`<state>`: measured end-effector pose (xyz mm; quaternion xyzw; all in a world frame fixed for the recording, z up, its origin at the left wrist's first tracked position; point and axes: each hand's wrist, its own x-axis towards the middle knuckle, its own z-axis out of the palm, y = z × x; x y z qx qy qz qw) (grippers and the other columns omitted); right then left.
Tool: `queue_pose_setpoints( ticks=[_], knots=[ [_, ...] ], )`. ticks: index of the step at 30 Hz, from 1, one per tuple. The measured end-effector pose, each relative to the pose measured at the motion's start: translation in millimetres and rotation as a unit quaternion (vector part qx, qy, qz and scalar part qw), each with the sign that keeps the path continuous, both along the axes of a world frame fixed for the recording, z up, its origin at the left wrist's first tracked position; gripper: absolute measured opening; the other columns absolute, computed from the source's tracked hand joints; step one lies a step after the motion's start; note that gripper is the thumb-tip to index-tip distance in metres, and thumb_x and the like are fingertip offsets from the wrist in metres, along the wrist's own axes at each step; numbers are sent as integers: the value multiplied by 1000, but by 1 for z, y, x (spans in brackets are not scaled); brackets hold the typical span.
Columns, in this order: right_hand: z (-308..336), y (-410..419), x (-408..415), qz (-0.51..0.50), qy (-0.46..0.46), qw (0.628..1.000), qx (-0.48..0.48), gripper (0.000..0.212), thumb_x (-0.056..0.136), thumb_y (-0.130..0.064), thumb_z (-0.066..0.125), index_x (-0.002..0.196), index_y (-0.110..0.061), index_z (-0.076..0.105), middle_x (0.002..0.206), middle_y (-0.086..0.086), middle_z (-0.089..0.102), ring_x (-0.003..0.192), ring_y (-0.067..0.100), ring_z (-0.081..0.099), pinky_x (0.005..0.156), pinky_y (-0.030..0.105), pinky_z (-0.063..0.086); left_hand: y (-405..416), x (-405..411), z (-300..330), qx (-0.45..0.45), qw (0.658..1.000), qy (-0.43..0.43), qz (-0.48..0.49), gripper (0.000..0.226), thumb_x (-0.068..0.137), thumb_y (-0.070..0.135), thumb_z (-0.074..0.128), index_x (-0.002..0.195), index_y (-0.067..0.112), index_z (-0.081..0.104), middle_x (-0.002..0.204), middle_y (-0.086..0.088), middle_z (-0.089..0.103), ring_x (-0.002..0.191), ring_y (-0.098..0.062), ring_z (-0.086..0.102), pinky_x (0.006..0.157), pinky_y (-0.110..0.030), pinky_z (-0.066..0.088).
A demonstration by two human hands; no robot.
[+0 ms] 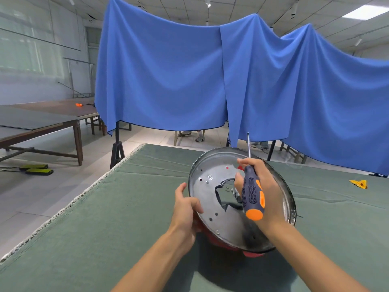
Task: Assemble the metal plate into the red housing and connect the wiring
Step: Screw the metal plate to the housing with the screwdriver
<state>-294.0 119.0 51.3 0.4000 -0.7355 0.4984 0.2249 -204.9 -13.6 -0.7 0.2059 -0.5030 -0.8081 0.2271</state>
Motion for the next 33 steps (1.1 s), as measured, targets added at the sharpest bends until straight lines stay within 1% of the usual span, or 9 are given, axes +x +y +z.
queue_pose_setpoints(
  ticks=[2,4,8,14,17,20,24,28,33],
  knots=[
    [-2,-2,4,0,3,1000,6,31,88,-4,63,118,-6,58,106,10,63,94,30,61,80,51,51,7,-2,2,15,999,0,-33,74,58,-1,40,122,34,49,79,-4,67,59,-24,52,54,-29,40],
    [-9,-3,0,0,-7,1000,20,33,90,-4,59,122,-8,57,111,10,63,100,30,60,85,48,50,9,-3,2,25,998,6,-62,70,56,0,39,117,29,56,78,-3,69,61,-24,55,55,-29,40],
    [-19,-3,-5,-2,-14,999,30,34,92,-2,55,125,-11,57,117,7,62,105,26,59,89,47,49,5,-1,4,31,997,31,-58,70,52,-2,40,117,17,58,94,-12,65,80,-30,49,57,-30,33],
    [-16,-20,-3,-36,82,996,29,33,85,-13,70,115,-5,60,99,7,68,87,24,65,70,43,57,3,-2,3,49,993,102,-30,72,48,0,41,117,13,56,95,-14,68,80,-29,62,66,-36,49],
    [-7,-24,-1,-21,125,992,-27,28,83,-13,69,108,-3,63,110,8,67,91,23,65,68,41,57,2,1,4,35,990,132,-23,65,54,3,45,117,10,58,104,-16,68,86,-28,65,77,-40,51],
    [-3,-25,0,27,117,991,-53,29,83,-23,59,104,-3,62,118,6,64,92,25,66,73,44,56,3,3,7,34,989,136,-38,48,74,13,55,121,7,58,112,-18,68,98,-32,66,87,-43,51],
    [-7,-24,2,22,153,987,-50,27,79,-10,69,105,-6,62,116,7,65,95,24,64,80,42,55,6,5,12,46,988,125,-75,58,82,37,57,130,5,54,125,-19,62,119,-36,56,107,-50,38],
    [-8,-24,2,11,164,985,-45,24,79,-10,72,101,-7,62,118,4,66,100,18,64,84,32,54,6,6,14,35,989,116,-84,59,83,44,54,129,7,56,123,-18,63,118,-36,57,106,-50,40],
    [-12,-21,3,5,159,987,-32,25,82,-11,71,104,-4,64,112,6,69,97,20,66,81,37,56,6,4,11,24,991,116,-62,57,88,47,49,126,5,58,123,-20,63,118,-37,57,106,-51,40]
  ],
)
